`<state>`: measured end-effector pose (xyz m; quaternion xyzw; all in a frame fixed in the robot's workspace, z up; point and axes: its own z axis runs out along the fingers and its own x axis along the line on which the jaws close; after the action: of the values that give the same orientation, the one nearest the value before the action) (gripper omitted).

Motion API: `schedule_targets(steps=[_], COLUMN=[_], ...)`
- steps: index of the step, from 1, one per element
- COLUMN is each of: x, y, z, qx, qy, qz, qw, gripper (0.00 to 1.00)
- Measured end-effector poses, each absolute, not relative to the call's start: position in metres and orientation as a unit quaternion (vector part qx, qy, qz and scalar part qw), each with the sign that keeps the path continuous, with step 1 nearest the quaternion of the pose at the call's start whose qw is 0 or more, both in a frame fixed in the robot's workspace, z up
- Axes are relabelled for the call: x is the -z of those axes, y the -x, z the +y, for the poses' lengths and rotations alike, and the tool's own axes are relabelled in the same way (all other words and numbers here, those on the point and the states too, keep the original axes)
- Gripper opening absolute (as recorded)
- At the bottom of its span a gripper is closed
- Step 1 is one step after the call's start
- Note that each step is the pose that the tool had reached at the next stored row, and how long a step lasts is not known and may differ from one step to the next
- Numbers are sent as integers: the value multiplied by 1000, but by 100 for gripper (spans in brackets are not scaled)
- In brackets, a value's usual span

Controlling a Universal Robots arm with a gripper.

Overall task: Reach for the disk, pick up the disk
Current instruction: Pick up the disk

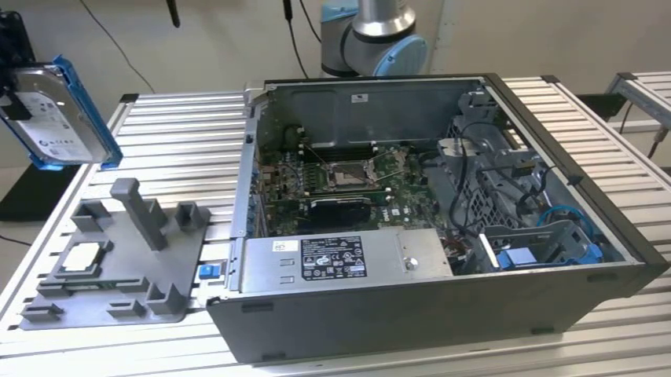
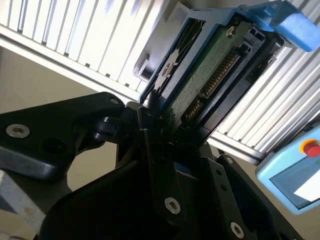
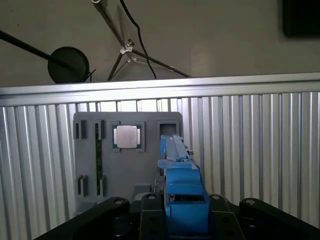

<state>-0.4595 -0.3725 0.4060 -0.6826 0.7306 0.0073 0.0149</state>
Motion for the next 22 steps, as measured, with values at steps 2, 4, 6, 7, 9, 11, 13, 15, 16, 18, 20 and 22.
schedule_targets(steps=[2,4,6,7,9,11,13,15,16,18,20,22], x=[-411,-416,-421,-423,-428,-434,-440,-445,-448,-454,-460,-466], y=[459,459,459,459,459,460,460,460,459,460,459,459], z=[-373,-373,-373,-373,-373,-373,-373,-373,-373,-373,-373,-373], qx=[-7,-7,-7,-7,-7,-7,-7,-7,-7,-7,-7,-7], qy=[683,683,683,683,683,683,683,683,683,683,683,683], qz=[731,731,731,731,731,731,731,731,731,731,731,731], qw=[15,15,15,15,15,15,15,15,15,15,15,15], gripper=[0,0,0,0,0,0,0,0,0,0,0,0])
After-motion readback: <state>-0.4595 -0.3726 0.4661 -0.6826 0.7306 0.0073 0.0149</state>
